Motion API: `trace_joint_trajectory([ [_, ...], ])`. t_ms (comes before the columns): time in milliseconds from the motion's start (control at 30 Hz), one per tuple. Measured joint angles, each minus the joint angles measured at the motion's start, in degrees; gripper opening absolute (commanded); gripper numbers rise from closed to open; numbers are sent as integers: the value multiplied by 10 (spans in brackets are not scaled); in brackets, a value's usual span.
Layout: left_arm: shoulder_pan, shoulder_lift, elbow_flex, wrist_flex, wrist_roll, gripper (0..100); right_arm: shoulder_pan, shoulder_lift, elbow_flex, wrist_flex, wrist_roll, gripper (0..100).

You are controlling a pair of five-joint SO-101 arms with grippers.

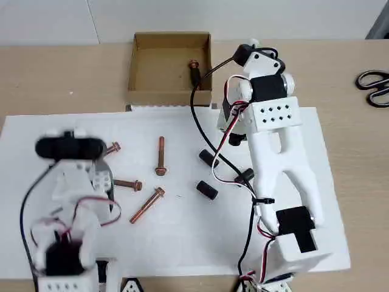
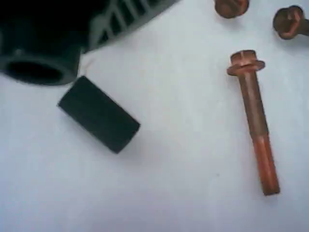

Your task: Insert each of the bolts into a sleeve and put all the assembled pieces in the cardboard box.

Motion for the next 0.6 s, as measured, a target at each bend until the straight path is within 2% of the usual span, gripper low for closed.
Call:
trace_joint_trajectory([
  [233, 0, 273, -242, 109, 0, 6, -2, -59, 0, 4, 0, 4],
  [367, 0, 386, -334, 178, -10, 6, -2, -123, 7, 4, 0, 4],
  [600, -11, 520, -367, 214, -159, 6, -2, -193, 127, 4, 0, 4],
])
